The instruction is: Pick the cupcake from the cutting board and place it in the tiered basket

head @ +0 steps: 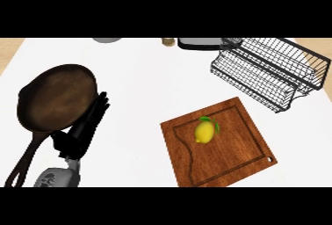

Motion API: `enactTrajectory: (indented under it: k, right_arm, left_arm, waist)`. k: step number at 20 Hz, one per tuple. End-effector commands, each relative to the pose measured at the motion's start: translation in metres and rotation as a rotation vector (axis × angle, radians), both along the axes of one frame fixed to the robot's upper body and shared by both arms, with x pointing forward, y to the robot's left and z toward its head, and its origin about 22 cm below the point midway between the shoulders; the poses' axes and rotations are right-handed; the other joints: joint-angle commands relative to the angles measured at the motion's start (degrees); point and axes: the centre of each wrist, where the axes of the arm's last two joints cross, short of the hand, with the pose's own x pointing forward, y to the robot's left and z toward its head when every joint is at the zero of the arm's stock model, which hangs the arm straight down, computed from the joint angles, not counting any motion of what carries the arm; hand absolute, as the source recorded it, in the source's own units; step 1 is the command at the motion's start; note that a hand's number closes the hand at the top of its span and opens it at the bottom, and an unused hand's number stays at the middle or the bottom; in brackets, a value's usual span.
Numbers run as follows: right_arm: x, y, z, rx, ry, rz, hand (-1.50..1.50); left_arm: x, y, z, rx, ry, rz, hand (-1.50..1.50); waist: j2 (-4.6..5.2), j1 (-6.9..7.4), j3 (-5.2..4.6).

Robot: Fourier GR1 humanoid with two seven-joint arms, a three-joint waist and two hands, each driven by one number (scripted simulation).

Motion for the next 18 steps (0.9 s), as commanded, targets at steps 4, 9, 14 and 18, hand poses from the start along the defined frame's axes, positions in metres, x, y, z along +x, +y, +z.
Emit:
enactTrajectory:
  k: [4, 9, 14, 18]
  right_arm:
    - [0.031, 0.024, 0.085, 0.058, -0.074, -0.03, 1.5]
    - [0.093, 0.05, 0.106, 0.086, -0.029, -0.028, 1.5]
    - [0.151, 0.07, 0.109, 0.128, -0.017, -0.007, 1.5]
    - [0.187, 0.074, 0.099, 0.119, 0.018, 0.032, 1.5]
  left_arm:
    - [0.005, -0.012, 0.006, -0.021, -0.008, -0.035, 0.0]
    - [0.003, -0.01, -0.001, 0.003, -0.019, -0.048, 0.0]
    - [0.013, -0.025, 0.007, 0.0, -0.023, -0.052, 0.0]
    - [0.018, -0.018, 0.013, 0.004, -0.008, -0.029, 0.0]
  waist:
    - [0.22, 1.53, -0.02]
    - [0.49, 2.49, -0.03]
    - [0.69, 2.94, -0.02]
    - [0.69, 2.7, 0.02]
